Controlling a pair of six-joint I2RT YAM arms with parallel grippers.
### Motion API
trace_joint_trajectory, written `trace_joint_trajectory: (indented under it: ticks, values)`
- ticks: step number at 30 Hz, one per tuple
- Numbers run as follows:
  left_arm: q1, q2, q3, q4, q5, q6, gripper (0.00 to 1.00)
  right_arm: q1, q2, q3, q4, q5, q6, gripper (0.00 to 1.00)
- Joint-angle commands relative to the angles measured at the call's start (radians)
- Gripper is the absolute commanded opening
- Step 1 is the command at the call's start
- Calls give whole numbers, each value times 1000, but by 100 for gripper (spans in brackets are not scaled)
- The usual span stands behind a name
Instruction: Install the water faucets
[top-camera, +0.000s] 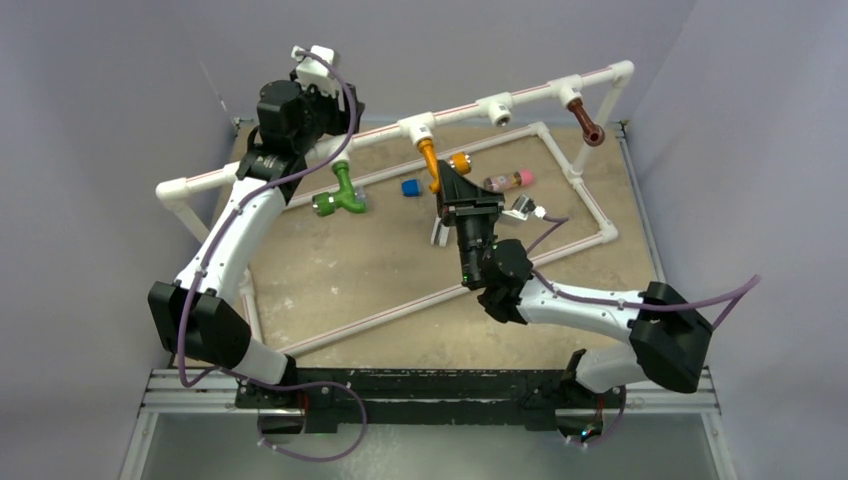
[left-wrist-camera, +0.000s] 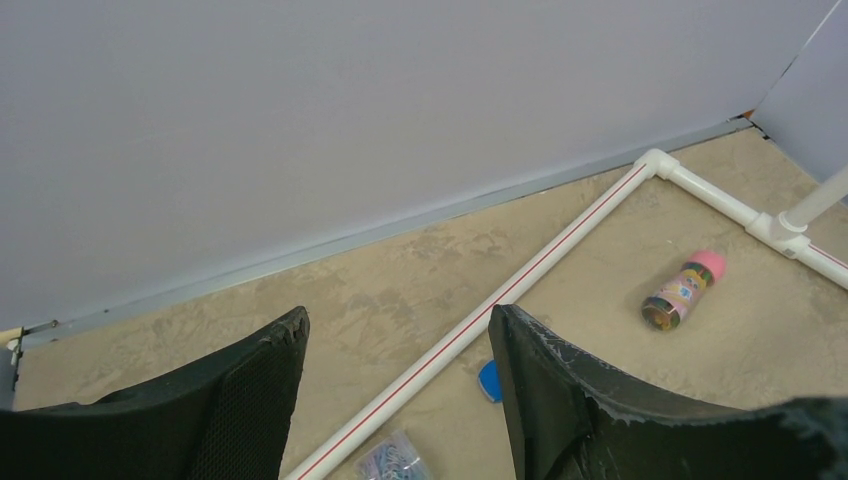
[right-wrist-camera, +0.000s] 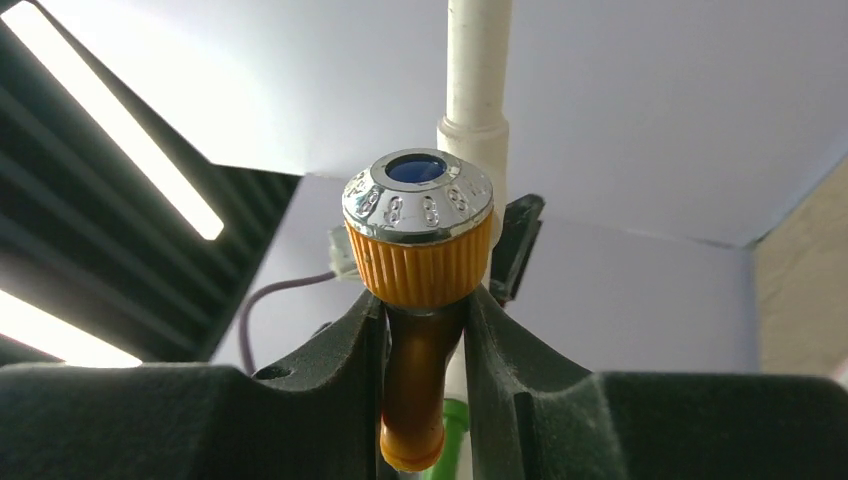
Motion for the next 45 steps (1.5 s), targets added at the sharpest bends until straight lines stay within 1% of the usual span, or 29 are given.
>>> trace_joint_trajectory:
  ticks: [1,2,3,5,8,13,15,16,18,20,22,24,30,33,35,36,38,40,42,43,44,45]
  values:
    - [-34,73,-72,-153,39,4,66,59,70,-64,115,-285,331,8]
    - [-35,72,-72,-153,39,5,66,54,88,-84,184,-300,331,10]
    - [-36,72,-72,-153,36,6,66,49,98,-97,213,-314,332,13]
    - [-37,68,-73,-153,34,8,66,39,106,-119,278,-339,332,25]
    - [-37,70,-75,-152,34,8,66,31,88,-143,286,-361,298,44]
    - [-37,71,-74,-152,29,7,66,29,13,-194,225,-360,215,62]
    - [-37,71,-74,-152,30,7,66,29,-25,-224,200,-357,173,66]
    - [-37,74,-74,-152,30,7,66,28,-84,-248,122,-351,109,71]
    - [-37,76,-74,-153,32,7,66,25,-135,-247,45,-361,15,73]
    - [-37,76,-74,-153,30,8,66,24,-188,-233,-72,-365,-85,74]
    - [-39,76,-75,-152,29,8,66,25,-241,-224,-166,-353,-229,75]
    - [-39,76,-74,-153,29,8,66,24,-295,-216,-258,-323,-413,79]
    - [-39,79,-73,-153,34,5,66,25,-435,-191,-453,-304,-956,81]
    - [-39,82,-71,-153,36,4,66,24,-471,-177,-505,-285,-1287,82]
    - [-39,83,-71,-155,39,2,66,24,-490,-175,-548,-349,-1537,84]
    - [-39,84,-71,-155,40,1,66,24,-495,-173,-577,-385,-1708,84]
    - [-39,84,-71,-155,45,0,66,25,-493,-159,-625,-404,-1884,85]
    - [-39,84,-69,-155,49,0,66,26,-487,-149,-626,-387,-2043,86]
    - [-39,82,-70,-157,43,3,66,25,-487,-156,-566,-377,-2216,87]
    - [-39,81,-71,-155,40,3,66,26,-487,-161,-528,-377,-2262,88]
    - [-39,79,-71,-155,40,4,66,26,-483,-166,-483,-378,-2363,88]
    - [-39,79,-71,-153,40,3,66,26,-473,-165,-446,-378,-2415,89]
